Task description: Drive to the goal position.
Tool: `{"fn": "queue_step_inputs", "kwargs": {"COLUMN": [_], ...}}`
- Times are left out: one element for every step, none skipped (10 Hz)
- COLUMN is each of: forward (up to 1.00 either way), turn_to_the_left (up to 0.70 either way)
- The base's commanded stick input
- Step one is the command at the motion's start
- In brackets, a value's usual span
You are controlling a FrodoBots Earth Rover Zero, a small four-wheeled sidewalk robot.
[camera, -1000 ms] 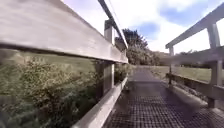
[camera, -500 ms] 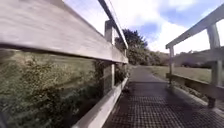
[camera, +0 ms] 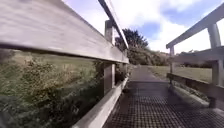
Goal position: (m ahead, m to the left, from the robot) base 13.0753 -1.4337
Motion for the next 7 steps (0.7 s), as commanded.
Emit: {"fn": "queue_step_inputs", "kwargs": {"forward": [0.0, 0.0, 0.0, 0.0, 0.0, -0.21, -0.47], "turn_to_the_left": [0.0, 0.0, 0.0, 0.0, 0.0, 0.0, 0.0]}}
